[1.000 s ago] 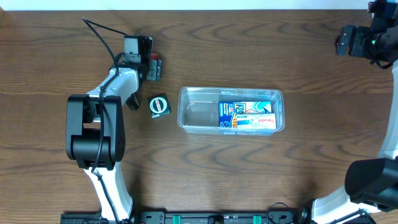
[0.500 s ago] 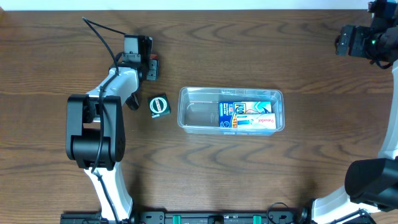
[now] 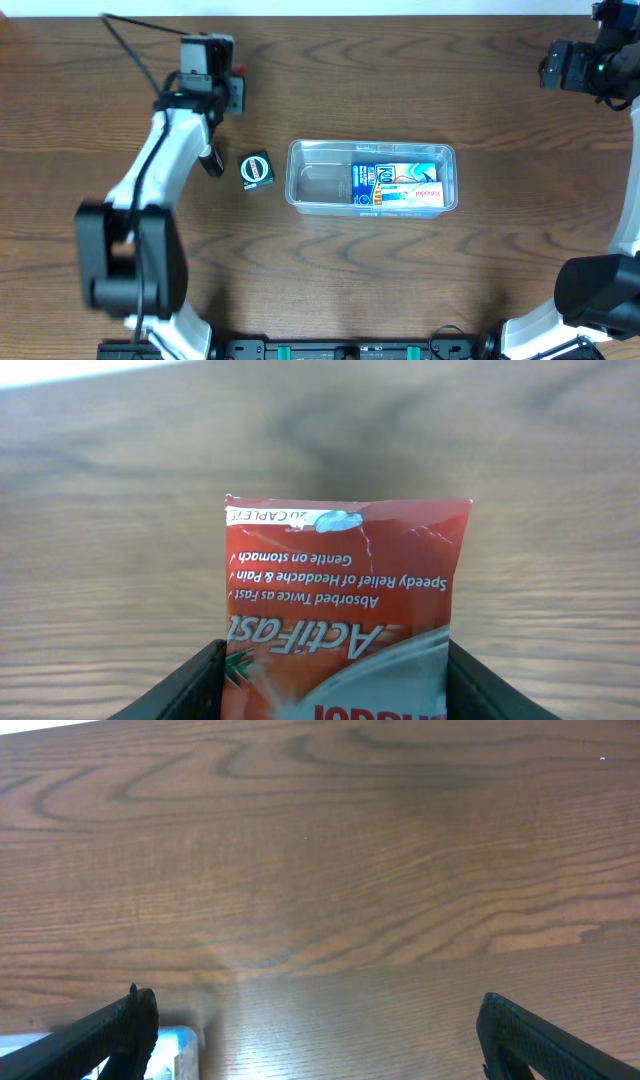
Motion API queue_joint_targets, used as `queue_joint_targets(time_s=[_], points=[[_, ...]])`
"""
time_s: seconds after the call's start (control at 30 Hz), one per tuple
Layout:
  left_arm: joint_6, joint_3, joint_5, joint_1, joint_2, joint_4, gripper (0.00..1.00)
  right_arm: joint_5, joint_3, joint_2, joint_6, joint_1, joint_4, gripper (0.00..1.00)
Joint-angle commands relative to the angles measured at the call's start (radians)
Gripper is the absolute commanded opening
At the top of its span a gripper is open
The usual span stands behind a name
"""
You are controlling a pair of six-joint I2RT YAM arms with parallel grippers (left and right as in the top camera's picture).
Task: Pack container
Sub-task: 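Lift the red Panadol box and carry it over the container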
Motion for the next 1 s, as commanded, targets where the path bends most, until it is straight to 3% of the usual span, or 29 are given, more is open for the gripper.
queue_joint_targets(time_s=[0.0,0.23,0.47,0.73,0.97], points=[[-0.088,0.013,-0.007,-0.04,-0.139,-0.035,0.58,-0.001,0.009,-0.007,0.016,-0.007,-0.002,0.99],[-0.325,0.013,-0.007,-0.172,-0.352,-0.256,0.58,-0.001,0.009,-0.007,0.016,-0.007,-0.001,0.99],[-0.484,0.013,-0.007,-0.357,-0.467,-0.448,0.57,-0.001,0.009,-0.007,0.016,-0.007,-0.001,0.99],[-0.537,0.005,-0.008,-0.547,-0.454,-0.505,0.52,-0.001,0.009,-0.007,0.016,-0.008,-0.001,0.99],[-0.555,0.005,-0.007,-0.599,-0.388,-0.528,0.52,-0.001,0.009,-0.007,0.016,-0.007,-0.001,0.99]])
